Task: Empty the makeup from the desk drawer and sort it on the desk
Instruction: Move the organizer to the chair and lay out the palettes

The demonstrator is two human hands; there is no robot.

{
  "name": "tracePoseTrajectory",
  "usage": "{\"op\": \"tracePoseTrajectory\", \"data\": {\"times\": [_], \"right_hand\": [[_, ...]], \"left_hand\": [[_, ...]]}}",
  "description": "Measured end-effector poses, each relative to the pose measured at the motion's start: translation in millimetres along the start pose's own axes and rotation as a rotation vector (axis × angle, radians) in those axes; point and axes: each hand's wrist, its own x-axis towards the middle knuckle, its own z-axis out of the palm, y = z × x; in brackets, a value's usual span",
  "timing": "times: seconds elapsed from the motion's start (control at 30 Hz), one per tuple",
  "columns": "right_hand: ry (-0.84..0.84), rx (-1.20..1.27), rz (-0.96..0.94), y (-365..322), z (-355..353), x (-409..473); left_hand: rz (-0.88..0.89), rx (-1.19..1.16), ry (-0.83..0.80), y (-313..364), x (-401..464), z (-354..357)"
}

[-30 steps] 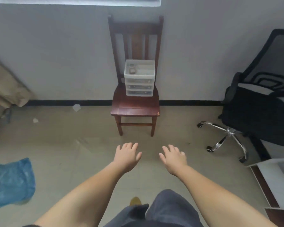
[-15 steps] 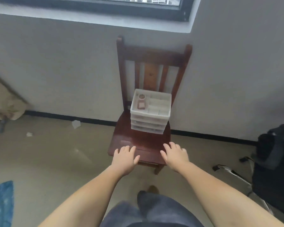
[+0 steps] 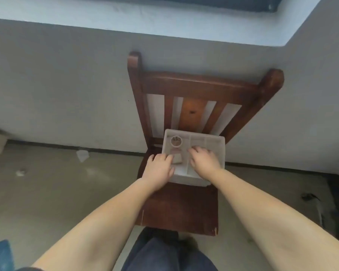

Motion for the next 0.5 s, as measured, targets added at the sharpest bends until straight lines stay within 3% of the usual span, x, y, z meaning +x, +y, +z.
{"op": "tracePoseTrajectory", "data": {"times": [0.1, 0.23, 0.5], "right_hand": [[0.023, 0.071, -0.025, 2, -7, 49], [-0.062, -0.026, -0.180, 1, 4, 91], [0.004, -0.138, -0.247, 3, 22, 99]], "left_hand": [[0.055, 0.024, -0.027, -9, 39, 6], [0.121, 0.039, -0.064, -17, 62, 27], [0.172, 0.101, 0.098, -20, 70, 52]]}}
